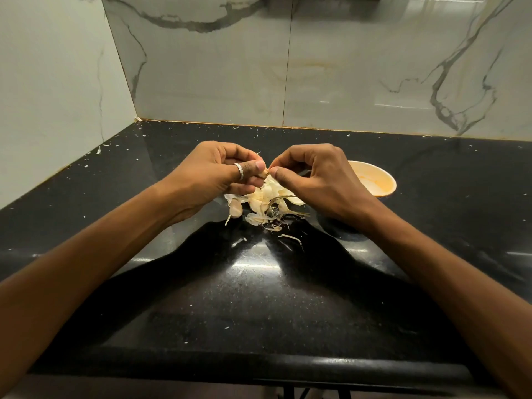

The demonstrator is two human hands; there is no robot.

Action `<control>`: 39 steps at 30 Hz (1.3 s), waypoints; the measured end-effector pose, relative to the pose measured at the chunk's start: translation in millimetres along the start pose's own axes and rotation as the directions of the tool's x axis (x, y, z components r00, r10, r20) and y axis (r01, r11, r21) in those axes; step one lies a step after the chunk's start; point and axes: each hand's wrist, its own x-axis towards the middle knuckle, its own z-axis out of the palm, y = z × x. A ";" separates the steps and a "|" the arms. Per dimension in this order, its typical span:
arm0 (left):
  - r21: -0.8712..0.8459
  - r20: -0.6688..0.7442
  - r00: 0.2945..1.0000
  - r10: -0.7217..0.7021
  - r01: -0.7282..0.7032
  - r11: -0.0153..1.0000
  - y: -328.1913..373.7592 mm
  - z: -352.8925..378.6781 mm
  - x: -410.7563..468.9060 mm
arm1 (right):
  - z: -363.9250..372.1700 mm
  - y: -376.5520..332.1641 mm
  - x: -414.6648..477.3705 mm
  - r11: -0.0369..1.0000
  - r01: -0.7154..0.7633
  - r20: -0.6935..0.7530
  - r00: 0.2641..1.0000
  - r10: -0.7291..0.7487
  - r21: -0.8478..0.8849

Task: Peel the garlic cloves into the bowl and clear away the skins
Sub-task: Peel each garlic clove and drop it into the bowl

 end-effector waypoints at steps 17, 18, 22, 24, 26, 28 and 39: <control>-0.017 0.043 0.999 -0.006 0.006 1.000 2.9 1.3 -2.1 | 4.7 2.6 0.0 0.992 0.095 0.003 0.995 -0.095 -0.082; -0.018 0.050 0.999 -0.009 0.010 1.000 3.3 1.5 -2.4 | 3.9 3.6 0.6 0.992 0.090 -0.005 0.996 -0.091 -0.089; -0.016 0.068 0.998 -0.018 0.019 1.000 3.7 2.0 -3.3 | -1.6 8.0 3.3 0.991 0.066 -0.064 0.995 -0.074 -0.116; -0.015 0.069 0.997 -0.019 0.020 1.000 3.6 1.6 -3.2 | -3.7 8.5 4.2 0.989 0.070 -0.101 0.991 -0.084 -0.131; -0.021 0.064 0.998 -0.019 0.020 1.000 3.7 1.1 -3.0 | -4.0 8.6 4.6 0.985 0.081 -0.131 0.986 -0.101 -0.151; -0.030 0.056 0.998 -0.018 0.019 0.999 3.9 0.6 -2.7 | -3.8 8.2 4.7 0.982 0.091 -0.138 0.984 -0.115 -0.165; -0.092 -0.021 1.000 -0.019 0.017 0.996 4.4 3.5 -3.6 | 0.4 3.7 0.8 0.991 0.119 -0.062 0.990 -0.123 -0.063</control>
